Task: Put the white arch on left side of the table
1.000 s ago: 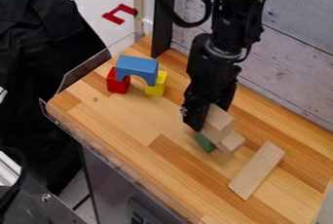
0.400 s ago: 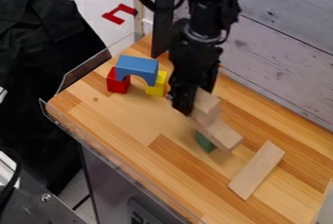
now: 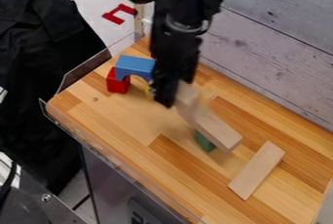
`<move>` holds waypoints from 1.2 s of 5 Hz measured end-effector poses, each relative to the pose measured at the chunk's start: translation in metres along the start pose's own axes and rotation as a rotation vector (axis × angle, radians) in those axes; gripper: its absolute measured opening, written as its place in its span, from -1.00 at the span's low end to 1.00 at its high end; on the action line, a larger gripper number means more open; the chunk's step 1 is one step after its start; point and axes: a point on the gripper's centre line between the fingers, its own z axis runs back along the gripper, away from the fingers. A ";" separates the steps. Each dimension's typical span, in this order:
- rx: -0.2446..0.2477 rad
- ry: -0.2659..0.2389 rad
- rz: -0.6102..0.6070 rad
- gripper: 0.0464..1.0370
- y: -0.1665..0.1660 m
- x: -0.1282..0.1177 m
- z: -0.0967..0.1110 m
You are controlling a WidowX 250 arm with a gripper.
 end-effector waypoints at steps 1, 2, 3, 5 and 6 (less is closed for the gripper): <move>0.083 -0.003 0.062 0.11 0.022 0.015 -0.010; 0.115 0.029 0.100 0.11 0.038 0.024 -0.014; 0.101 0.055 0.093 0.11 0.036 0.028 -0.023; 0.062 0.106 0.060 0.11 0.027 0.034 -0.066; 0.049 0.097 0.046 0.11 0.020 0.037 -0.072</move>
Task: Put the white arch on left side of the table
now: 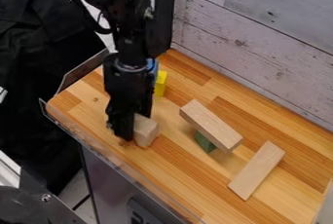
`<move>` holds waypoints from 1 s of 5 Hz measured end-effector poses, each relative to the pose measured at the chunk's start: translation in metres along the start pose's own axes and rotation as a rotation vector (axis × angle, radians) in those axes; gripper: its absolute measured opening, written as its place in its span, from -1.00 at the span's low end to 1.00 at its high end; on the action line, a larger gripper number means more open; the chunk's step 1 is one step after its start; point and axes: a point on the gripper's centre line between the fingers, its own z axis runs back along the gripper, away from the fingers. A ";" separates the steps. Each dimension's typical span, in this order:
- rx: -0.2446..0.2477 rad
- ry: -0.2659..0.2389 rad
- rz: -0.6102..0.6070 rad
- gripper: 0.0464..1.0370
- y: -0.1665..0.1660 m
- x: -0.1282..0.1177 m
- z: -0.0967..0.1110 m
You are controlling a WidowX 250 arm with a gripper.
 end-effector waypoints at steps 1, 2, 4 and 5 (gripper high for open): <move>0.001 -0.007 -0.017 0.26 -0.001 0.002 -0.001; 0.042 -0.002 0.002 0.83 0.005 0.002 0.000; -0.152 -0.091 0.007 0.93 -0.013 -0.010 0.096; -0.193 -0.112 -0.032 0.93 -0.014 -0.017 0.122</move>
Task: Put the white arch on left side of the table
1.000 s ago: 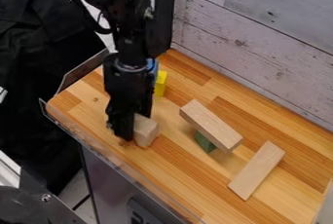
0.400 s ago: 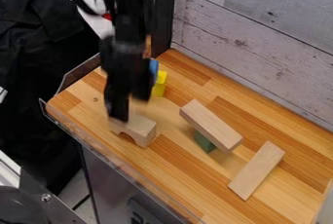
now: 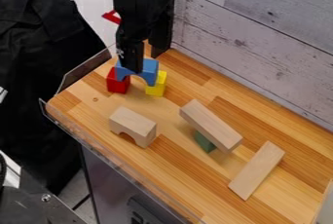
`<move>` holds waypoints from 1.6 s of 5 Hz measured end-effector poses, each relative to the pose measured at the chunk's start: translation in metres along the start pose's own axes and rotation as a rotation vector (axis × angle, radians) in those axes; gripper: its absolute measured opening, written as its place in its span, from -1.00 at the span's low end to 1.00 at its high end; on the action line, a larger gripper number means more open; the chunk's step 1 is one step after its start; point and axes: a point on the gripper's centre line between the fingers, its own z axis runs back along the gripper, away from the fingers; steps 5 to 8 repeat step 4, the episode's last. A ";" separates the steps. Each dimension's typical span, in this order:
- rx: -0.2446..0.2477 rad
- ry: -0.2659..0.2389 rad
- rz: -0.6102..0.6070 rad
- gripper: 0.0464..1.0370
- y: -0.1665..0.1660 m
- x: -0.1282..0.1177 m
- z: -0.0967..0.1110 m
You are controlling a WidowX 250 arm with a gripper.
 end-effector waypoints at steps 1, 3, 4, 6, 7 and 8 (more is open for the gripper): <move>-0.031 0.041 -0.094 0.93 -0.009 -0.018 0.008; 0.002 0.093 -0.188 0.93 -0.016 -0.044 -0.003; 0.031 0.095 -0.192 0.93 -0.015 -0.047 -0.012; 0.031 0.095 -0.192 0.93 -0.015 -0.047 -0.012; 0.031 0.095 -0.192 0.93 -0.015 -0.047 -0.012; 0.031 0.095 -0.192 0.93 -0.015 -0.047 -0.012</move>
